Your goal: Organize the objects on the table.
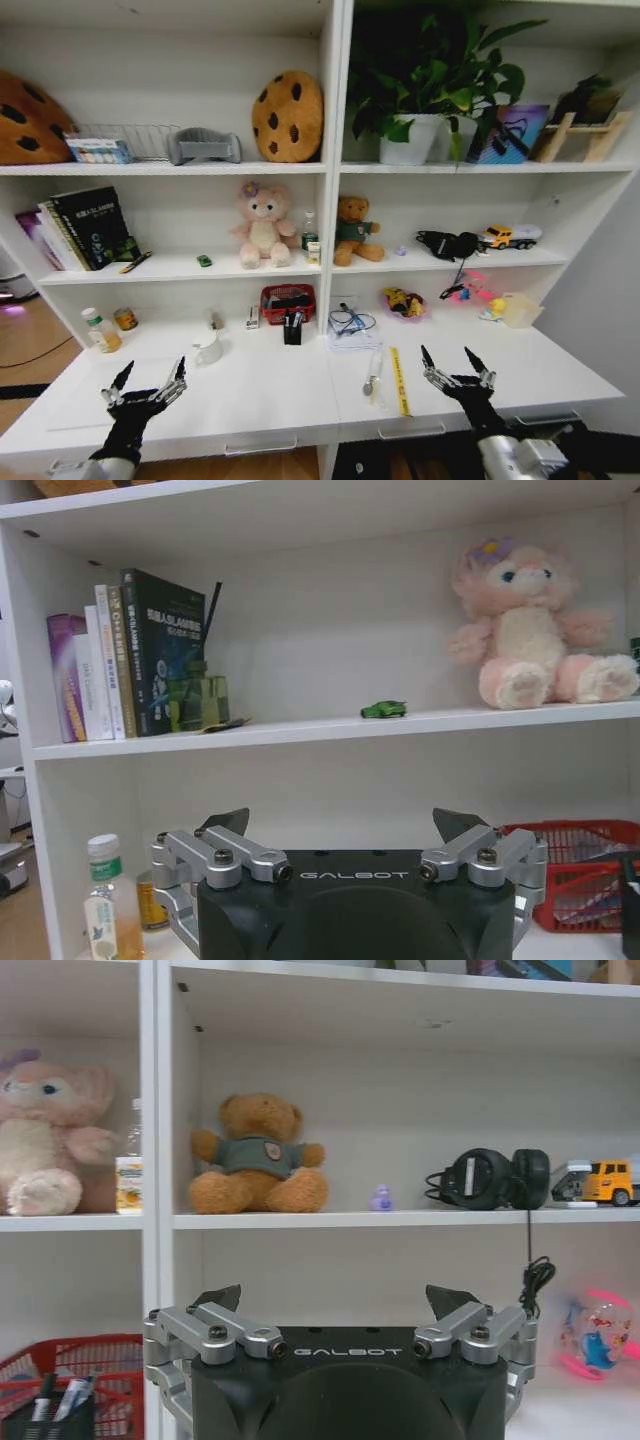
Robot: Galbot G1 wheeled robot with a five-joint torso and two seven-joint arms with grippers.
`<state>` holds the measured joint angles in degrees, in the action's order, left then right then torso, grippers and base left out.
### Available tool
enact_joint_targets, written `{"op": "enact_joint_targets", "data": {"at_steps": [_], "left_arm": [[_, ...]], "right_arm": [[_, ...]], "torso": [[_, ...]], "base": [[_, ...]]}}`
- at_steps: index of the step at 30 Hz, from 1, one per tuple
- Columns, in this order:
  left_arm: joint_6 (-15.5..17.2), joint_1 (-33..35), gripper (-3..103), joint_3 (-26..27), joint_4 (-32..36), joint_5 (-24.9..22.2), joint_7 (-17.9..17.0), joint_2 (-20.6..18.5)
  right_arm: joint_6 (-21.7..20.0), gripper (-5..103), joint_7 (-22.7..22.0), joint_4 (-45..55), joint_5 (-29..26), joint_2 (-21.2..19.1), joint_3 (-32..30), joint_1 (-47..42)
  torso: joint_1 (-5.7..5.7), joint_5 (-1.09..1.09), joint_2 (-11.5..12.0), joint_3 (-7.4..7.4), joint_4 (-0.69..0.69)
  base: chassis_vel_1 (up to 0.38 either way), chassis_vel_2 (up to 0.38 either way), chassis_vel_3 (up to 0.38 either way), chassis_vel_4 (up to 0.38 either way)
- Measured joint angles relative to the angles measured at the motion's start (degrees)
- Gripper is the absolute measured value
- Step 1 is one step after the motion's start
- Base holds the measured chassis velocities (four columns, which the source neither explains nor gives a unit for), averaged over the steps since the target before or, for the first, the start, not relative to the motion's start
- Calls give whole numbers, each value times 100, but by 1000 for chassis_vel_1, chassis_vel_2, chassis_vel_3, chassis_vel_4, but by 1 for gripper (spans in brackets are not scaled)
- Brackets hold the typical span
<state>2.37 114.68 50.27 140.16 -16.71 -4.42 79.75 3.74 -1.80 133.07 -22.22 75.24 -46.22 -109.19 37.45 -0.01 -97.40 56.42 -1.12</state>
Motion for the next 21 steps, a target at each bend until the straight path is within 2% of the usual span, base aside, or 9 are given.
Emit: {"op": "enact_joint_targets", "data": {"at_steps": [3,4,10,13,14,17,18,20,21], "left_arm": [[0,0,100,0,0,0,0,0],[0,0,100,0,0,0,0,0],[0,0,100,0,0,0,0,0],[0,0,100,0,0,0,-1,0],[-1,0,100,1,1,0,-2,0],[-1,0,100,2,-1,0,-6,-1],[-1,0,100,2,0,0,-6,-1],[-1,0,100,2,0,0,-5,-1],[-1,0,100,2,0,0,-5,-1]], "right_arm": [[0,100,0,0,0,0,-1,-1],[0,100,0,0,0,0,0,1],[0,100,1,0,0,0,0,1],[1,100,0,0,0,1,0,-1],[0,100,1,0,-1,0,1,2],[2,100,2,2,0,1,1,2],[1,100,2,1,-1,1,1,-3],[1,100,2,1,-1,1,1,-2],[1,100,2,1,-1,1,1,-2]], "torso": [[-1,1,-1,0,-4],[1,3,1,1,2],[2,-1,1,1,1],[-2,-1,-1,-2,-4],[-1,6,-1,-1,2],[3,-8,2,1,-1],[-1,-1,-1,-1,-5],[-3,3,-2,-2,-2],[-1,-4,-1,0,-1]], "base": [[293,296,-291,-312],[371,325,-345,-320],[365,369,-359,-355],[361,373,-362,-367],[345,327,-337,-253],[307,242,-290,-252],[231,62,-136,-251],[185,50,-121,-218],[95,39,-5,-26]]}}
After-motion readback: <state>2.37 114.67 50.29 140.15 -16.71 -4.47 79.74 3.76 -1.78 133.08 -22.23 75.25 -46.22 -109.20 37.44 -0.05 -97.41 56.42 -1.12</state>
